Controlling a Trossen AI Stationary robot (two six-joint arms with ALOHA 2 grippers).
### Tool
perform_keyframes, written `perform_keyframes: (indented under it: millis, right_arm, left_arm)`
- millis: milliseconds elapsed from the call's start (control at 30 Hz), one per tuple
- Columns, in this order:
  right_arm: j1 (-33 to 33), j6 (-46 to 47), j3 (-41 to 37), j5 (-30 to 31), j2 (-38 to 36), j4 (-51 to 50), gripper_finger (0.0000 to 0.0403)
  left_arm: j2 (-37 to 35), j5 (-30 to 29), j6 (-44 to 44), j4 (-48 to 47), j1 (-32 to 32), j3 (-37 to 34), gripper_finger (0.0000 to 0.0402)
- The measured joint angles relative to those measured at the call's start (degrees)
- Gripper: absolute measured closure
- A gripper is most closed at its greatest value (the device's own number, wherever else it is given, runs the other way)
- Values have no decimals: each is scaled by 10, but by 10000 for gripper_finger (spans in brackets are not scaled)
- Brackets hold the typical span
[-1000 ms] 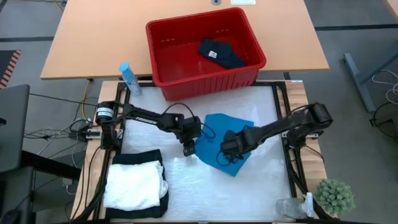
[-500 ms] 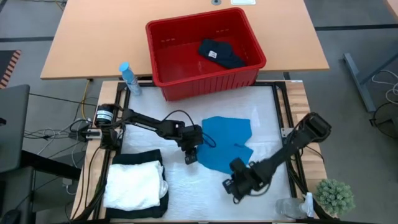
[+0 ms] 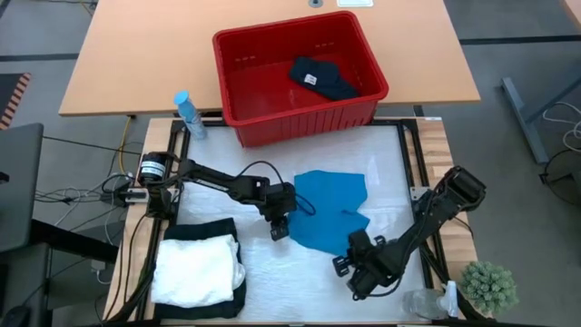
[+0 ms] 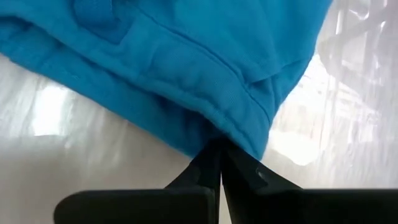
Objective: Fold Laundry from Bin
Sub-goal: Fold the blue shorts from the red bin
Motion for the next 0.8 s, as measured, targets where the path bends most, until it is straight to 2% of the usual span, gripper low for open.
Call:
perform_keyframes:
  millis: [200,333,633,733,800]
  right_arm:
    - [0,0,0,-19,20,32,390]
    - [-4,0,0,-58,47,35,390]
    - [-22,-30,1,-88,66,43,390]
    - [-28,-44,1,-89,66,42,390]
    - [-29,-47,1,-90,66,43,390]
  left_arm:
    - [0,-26,-9,13,0,0,402]
    - [-3,-25,-9,-1,2,0,401]
    - [-67,-26,11,-68,34,1,401]
    - [-97,-43,28,-10,36,1,401]
    - [-100,-33,50,49,31,2,401]
